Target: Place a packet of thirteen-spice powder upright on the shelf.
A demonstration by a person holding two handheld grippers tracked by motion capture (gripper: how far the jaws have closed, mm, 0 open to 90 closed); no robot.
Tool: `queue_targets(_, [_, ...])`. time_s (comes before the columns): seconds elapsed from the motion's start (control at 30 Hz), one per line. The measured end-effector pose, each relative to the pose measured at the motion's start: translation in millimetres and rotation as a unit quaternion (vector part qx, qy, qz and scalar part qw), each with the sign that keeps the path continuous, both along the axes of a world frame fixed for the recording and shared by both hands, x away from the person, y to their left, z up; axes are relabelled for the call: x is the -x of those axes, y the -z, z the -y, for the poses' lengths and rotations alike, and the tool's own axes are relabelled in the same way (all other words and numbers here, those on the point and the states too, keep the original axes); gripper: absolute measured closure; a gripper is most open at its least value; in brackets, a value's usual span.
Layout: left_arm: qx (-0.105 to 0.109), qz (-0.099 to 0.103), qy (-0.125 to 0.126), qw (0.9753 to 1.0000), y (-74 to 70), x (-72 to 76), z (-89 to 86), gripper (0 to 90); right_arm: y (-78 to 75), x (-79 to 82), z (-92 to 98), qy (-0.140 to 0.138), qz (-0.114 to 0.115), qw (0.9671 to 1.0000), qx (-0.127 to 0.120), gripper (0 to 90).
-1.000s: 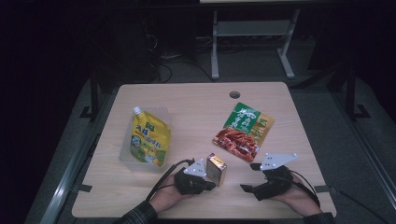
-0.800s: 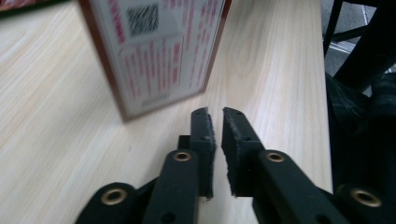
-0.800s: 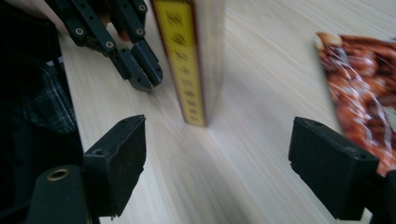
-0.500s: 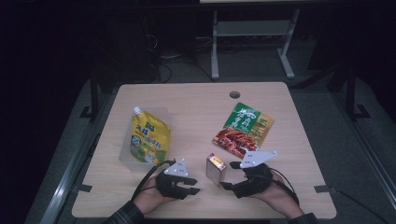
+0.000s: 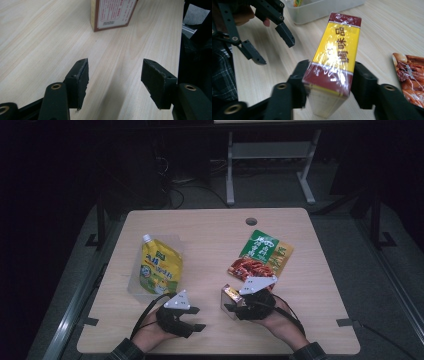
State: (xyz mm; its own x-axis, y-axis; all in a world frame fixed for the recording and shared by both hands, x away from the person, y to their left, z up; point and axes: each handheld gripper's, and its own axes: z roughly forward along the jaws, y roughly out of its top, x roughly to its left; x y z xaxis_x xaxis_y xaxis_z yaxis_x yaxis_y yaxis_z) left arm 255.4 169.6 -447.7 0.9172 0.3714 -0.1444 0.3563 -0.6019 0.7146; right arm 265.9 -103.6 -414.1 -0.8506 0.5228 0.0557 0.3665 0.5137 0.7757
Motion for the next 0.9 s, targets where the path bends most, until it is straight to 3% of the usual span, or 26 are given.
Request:
queue_targets(0.2, [0.007, -0.002, -0.004, 1.0, -0.4, 0.3, -0.2, 37.0, -0.8, -2.7, -3.4, 0.003, 0.004, 1.0, 0.007, 65.8])
queue_targets(0.43, [0.002, 0.002, -0.001, 1.0, -0.7, 1.0, -4.5, 35.4, -2.0, -9.0, -3.2, -0.007, 0.002, 1.0, 0.004, 67.0])
queue_targets(0.53, [0.011, 0.001, -0.005, 0.9999, -0.8, 1.7, -6.6, 34.9, -6.2, -14.1, -3.5, -0.017, 0.0, 0.9999, 0.001, 67.1])
queue_targets(0.63, [0.023, -0.001, -0.007, 0.9997, -0.6, 1.5, -7.5, 34.7, -13.4, -21.4, -6.4, -0.027, 0.005, 0.9996, 0.004, 67.1])
queue_targets(0.9, [0.021, 0.0, -0.008, 0.9997, 0.1, -1.6, -6.8, 31.0, -24.1, -47.2, -14.5, -0.053, 0.013, 0.9985, -0.001, 67.2])
